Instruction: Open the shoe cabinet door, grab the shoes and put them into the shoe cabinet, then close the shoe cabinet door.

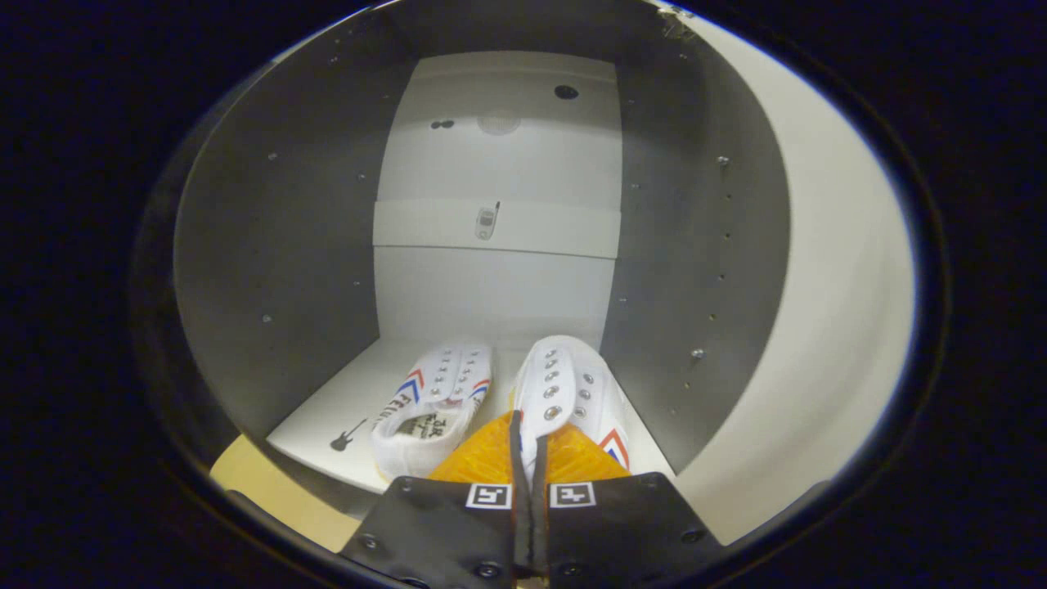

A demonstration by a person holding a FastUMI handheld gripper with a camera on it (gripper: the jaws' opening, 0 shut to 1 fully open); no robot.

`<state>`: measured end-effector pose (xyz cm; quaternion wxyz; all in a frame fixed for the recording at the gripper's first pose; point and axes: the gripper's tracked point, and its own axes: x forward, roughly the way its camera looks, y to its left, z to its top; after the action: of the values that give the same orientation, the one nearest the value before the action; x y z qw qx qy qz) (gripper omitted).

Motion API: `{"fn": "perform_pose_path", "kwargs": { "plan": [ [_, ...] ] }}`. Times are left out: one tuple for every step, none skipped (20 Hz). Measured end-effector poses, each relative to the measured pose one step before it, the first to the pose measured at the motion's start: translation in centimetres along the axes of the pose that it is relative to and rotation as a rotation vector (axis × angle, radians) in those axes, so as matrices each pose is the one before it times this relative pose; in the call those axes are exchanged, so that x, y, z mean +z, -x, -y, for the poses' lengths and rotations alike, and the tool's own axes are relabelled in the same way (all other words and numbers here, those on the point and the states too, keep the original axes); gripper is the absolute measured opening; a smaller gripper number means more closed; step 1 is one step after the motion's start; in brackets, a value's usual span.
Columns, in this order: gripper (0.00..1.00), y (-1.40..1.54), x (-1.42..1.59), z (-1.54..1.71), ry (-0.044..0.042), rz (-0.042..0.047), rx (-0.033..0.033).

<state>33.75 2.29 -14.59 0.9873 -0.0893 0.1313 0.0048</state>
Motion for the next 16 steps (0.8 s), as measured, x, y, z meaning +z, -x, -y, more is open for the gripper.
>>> {"fn": "perform_pose_path", "kwargs": {
  "plan": [
    [0.03,-1.448,0.219,-0.225,0.01799,-0.00816,0.00550],
    [0.03,-1.302,0.130,-0.467,0.01647,-0.00071,0.01666],
    [0.03,-1.427,-0.101,-0.438,0.01626,-0.01538,0.02186],
    [0.03,-1.154,-0.039,-0.229,0.02173,-0.00811,0.02134],
    [0.03,-0.989,0.086,-0.006,0.01608,-0.00193,0.00840],
    [0.03,-0.941,-0.111,0.319,0.01015,-0.00974,-0.00910],
    [0.03,-0.747,-0.065,0.402,0.01253,-0.00336,-0.01131],
    [0.02,-0.386,-0.099,0.058,-0.00175,-0.01085,0.00879],
    [0.03,-0.074,0.010,-0.241,-0.01476,-0.00270,0.02190],
    [0.03,-0.114,-0.395,-0.191,0.00137,-0.01900,0.02124],
    [0.03,-0.100,0.052,0.052,0.01133,-0.00544,0.00858],
    [0.03,-0.014,0.114,0.002,0.00818,0.00098,0.00216],
    [0.03,-0.137,-0.121,-0.181,-0.00123,-0.00640,0.00769],
    [0.03,-0.062,-0.390,-0.141,-0.01234,-0.01169,0.01024],
    [0.03,0.103,-0.105,-0.048,-0.00599,-0.00482,0.00145],
    [0.03,-0.184,0.176,0.184,0.00301,0.00402,-0.00767]
  ]
}}
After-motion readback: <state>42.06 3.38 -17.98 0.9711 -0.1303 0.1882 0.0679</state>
